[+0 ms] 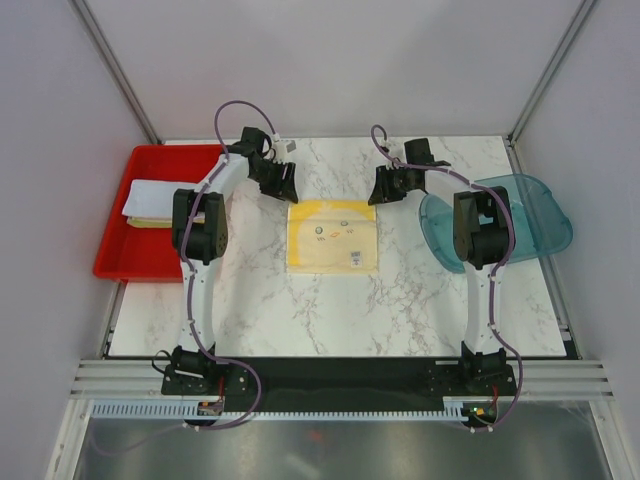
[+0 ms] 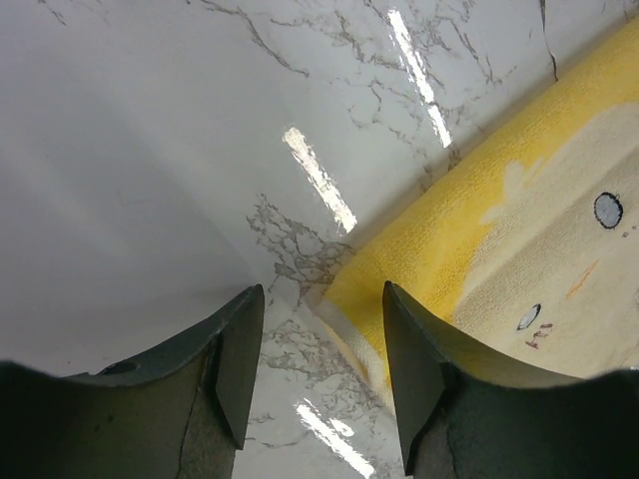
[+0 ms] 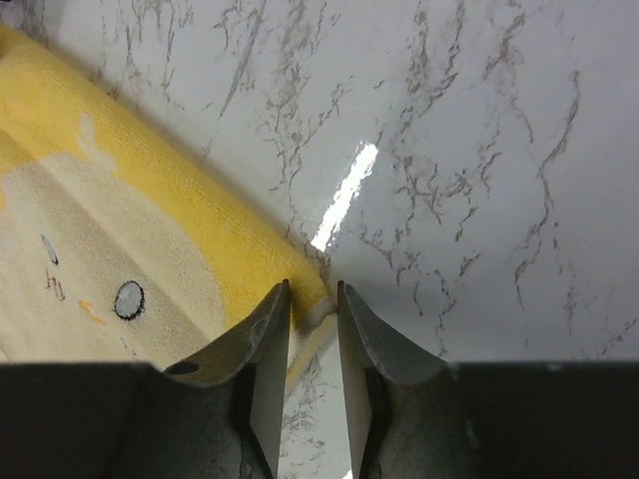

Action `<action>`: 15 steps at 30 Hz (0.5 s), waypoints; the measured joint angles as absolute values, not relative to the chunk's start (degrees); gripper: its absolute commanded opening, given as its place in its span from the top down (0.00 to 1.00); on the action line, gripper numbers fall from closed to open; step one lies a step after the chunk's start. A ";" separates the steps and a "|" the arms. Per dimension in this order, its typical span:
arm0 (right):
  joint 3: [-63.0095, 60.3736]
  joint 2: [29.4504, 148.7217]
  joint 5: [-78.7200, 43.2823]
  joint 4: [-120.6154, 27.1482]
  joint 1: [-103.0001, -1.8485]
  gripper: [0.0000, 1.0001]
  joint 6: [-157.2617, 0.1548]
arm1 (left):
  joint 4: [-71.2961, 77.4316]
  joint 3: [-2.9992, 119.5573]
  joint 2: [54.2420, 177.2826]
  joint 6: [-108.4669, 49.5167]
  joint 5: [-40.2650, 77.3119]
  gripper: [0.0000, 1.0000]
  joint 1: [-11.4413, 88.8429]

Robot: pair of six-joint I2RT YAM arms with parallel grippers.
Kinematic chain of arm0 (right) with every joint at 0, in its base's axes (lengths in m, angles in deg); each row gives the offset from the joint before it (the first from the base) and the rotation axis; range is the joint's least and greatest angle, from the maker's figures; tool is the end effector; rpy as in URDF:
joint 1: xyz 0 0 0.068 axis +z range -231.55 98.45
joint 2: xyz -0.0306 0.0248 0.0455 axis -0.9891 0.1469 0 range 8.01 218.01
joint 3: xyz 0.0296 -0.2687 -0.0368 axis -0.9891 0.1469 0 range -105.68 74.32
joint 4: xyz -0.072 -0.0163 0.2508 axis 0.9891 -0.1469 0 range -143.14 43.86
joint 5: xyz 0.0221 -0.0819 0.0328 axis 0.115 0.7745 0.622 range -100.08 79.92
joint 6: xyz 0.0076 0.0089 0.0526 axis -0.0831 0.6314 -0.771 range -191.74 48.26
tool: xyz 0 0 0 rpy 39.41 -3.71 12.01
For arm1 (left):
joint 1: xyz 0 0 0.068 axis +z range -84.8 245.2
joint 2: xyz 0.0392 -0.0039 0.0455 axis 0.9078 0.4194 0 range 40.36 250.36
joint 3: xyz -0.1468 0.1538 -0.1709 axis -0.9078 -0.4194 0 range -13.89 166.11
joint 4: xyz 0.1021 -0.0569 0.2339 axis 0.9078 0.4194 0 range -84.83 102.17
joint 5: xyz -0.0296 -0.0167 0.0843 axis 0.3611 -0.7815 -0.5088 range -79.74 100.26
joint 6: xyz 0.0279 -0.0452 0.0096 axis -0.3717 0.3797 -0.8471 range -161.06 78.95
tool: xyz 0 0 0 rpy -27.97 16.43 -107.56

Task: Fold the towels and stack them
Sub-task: Fold the towel

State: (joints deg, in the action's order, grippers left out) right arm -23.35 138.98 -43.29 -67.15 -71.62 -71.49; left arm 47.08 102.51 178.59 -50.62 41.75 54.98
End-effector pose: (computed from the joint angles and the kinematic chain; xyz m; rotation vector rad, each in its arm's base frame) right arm 0.4806 0.1040 0.1441 -0.4534 2.4283 0.7975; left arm 0.5014 -0.1092 0.1602 0.6143 2.5284 -0.7353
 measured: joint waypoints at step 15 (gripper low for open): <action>-24.14 139.40 -43.42 -67.87 -71.70 0.70 -71.47 | 49.05 102.97 179.11 -50.60 43.91 0.46 55.40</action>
